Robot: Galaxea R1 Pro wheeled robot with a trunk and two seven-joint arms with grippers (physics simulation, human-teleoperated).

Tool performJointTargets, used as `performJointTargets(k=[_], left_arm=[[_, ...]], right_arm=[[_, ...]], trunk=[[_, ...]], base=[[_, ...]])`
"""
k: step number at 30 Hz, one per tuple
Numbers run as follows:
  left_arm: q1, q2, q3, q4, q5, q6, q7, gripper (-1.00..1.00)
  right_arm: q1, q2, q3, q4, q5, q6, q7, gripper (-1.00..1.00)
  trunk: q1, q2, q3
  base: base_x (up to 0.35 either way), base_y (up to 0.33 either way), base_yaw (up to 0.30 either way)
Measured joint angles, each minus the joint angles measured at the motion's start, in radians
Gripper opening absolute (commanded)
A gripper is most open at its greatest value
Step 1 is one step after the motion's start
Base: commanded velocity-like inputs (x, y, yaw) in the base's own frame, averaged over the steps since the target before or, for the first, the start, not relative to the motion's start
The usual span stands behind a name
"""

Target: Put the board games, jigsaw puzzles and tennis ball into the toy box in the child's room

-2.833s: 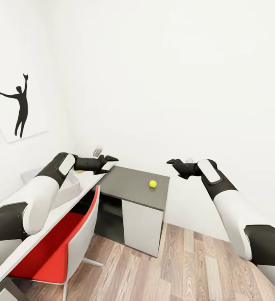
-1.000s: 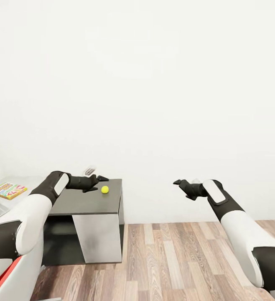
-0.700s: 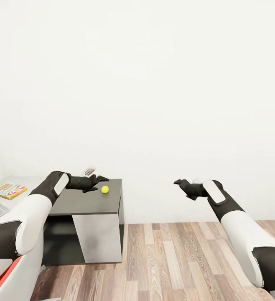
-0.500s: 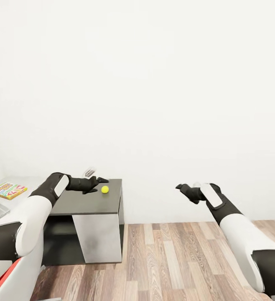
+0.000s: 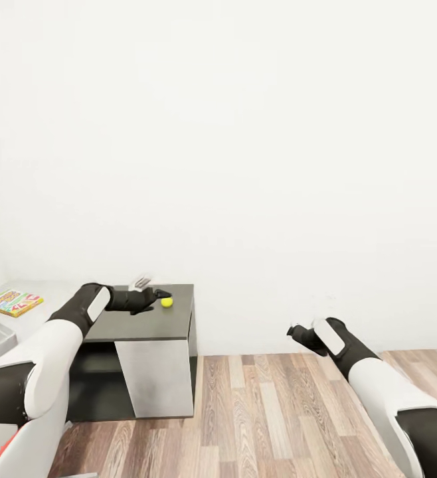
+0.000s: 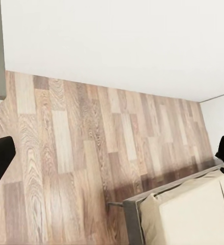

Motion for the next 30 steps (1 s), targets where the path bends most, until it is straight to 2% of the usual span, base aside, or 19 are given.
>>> performJointTargets(k=[6, 10, 13, 17, 24, 30], left_arm=[[0.012, 0.0, -0.009, 0.001, -0.01, -0.015, -0.001, 1.0], [0.018, 0.0, -0.01, 0.0, -0.011, -0.017, -0.003, 1.0], [0.026, -0.001, -0.011, 0.0, -0.01, -0.018, -0.005, 1.0], [0.031, -0.004, -0.011, 0.001, -0.01, -0.018, -0.005, 1.0], [0.033, -0.006, -0.012, 0.0, -0.01, -0.018, -0.005, 1.0], [0.034, -0.007, -0.012, 0.0, -0.011, -0.018, -0.004, 1.0]], right_arm=[[0.06, 0.01, 0.004, 0.006, 0.002, -0.064, 0.0, 1.0], [0.083, 0.036, 0.005, 0.006, 0.003, -0.074, -0.001, 1.0], [0.106, 0.066, 0.005, 0.006, 0.005, -0.08, -0.002, 1.0], [0.131, 0.083, 0.005, 0.005, 0.019, -0.099, -0.001, 1.0], [0.151, 0.091, 0.004, 0.006, 0.087, -0.138, 0.0, 1.0], [0.163, 0.093, 0.005, 0.008, 0.097, -0.143, 0.001, 1.0]], trunk=[[0.0, 0.0, 0.0], [0.0, 0.0, 0.0], [0.0, 0.0, 0.0], [0.001, 0.0, 0.0], [0.0, 0.0, 0.0], [0.0, 0.0, 0.0]], base=[[0.0, 0.0, 0.0], [0.0, 0.0, 0.0], [-0.036, 0.0, 0.0], [-0.167, 0.0, 0.0], [-0.147, 0.0, 0.0], [-0.012, 0.0, 0.0]])
